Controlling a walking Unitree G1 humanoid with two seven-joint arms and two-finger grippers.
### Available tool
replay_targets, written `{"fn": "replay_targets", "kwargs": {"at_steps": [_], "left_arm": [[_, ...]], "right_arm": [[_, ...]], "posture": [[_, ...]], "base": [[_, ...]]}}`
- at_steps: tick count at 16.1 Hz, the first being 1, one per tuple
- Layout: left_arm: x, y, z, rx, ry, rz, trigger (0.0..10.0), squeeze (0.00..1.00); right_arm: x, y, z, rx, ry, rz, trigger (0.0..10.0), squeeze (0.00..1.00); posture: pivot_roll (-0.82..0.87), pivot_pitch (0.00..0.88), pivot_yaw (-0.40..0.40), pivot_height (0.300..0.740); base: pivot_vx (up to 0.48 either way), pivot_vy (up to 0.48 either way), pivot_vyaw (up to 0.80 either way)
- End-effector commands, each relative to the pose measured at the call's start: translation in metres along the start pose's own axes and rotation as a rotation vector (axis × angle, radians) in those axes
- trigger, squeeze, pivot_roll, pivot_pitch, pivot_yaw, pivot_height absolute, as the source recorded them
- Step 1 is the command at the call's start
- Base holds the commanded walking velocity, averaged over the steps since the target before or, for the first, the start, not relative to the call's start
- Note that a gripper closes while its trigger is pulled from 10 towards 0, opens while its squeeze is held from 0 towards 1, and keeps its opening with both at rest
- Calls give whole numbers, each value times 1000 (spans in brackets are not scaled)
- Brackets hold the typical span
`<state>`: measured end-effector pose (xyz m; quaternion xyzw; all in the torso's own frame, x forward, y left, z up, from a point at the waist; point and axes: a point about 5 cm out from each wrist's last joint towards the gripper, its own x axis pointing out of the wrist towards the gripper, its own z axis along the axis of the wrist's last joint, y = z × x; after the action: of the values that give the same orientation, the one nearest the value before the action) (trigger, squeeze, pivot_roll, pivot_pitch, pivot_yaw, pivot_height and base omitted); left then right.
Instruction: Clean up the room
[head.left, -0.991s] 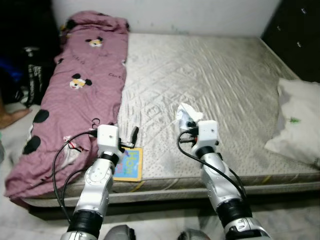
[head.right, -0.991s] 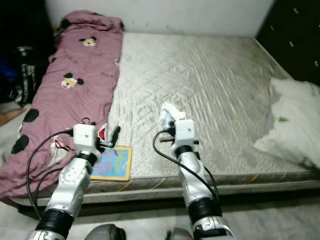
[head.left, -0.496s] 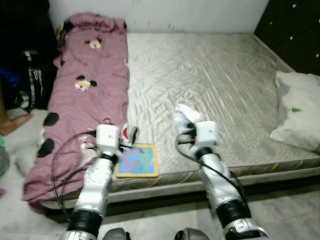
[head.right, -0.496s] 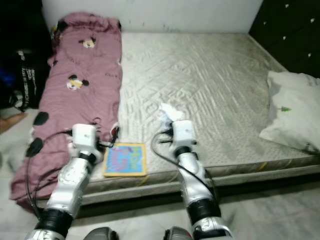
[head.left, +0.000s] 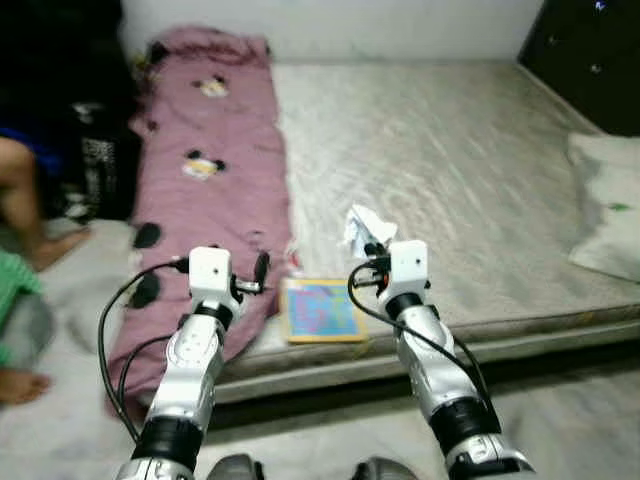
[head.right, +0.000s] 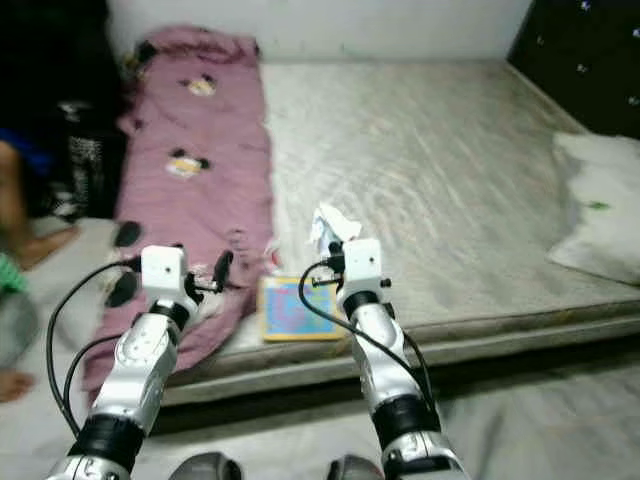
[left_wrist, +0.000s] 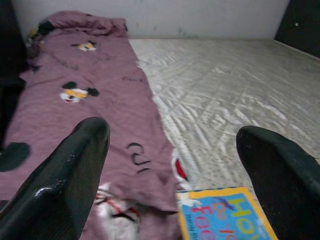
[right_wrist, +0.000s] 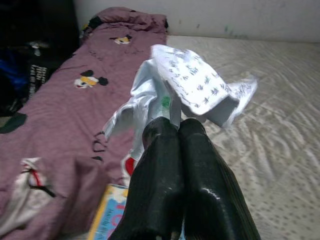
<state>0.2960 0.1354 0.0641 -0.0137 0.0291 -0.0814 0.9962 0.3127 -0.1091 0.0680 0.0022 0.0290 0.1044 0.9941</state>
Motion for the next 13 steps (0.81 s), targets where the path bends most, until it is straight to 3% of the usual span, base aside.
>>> {"fn": "replay_targets", "kwargs": {"at_steps": [1,2,6,7,8,9,12,13], "left_arm": [[1,-10,-3,-3,20,-27,10000,0],[1,-11,-3,-1,19,-30,10000,0],[2,-8,1,9,-12,-15,10000,0],[2,-2,2,69,0,59,10000,0],[1,0,3,99,2,60,10000,0],[-2,-2,5,97,-8,-45,10000,0],[-5,1,3,123,-4,8,10000,0],[-6,-1,0,73,14,-1,10000,0]], "right_arm": [[-3,-12,-1,-14,-1,-30,10000,0],[-4,-12,-1,-15,-2,-30,10000,0],[-4,-12,-1,-18,0,-30,10000,0],[-4,-12,-1,-20,1,-29,10000,0],[-5,-12,-1,-21,1,-28,10000,0],[-5,-12,-1,-19,0,-28,10000,0],[-5,-12,-2,-21,0,-26,10000,0],[-5,-11,-1,-29,-6,-11,10000,0]], "posture": [[24,48,-32,740],[23,50,-32,740],[23,54,-34,740],[23,55,-35,740],[23,55,-35,740],[24,55,-35,740],[25,52,-34,740],[25,50,-33,740]], "base": [[0,480,0],[0,480,0],[0,0,0],[0,0,0],[0,0,0],[0,0,0],[0,0,0],[0,0,0]]}}
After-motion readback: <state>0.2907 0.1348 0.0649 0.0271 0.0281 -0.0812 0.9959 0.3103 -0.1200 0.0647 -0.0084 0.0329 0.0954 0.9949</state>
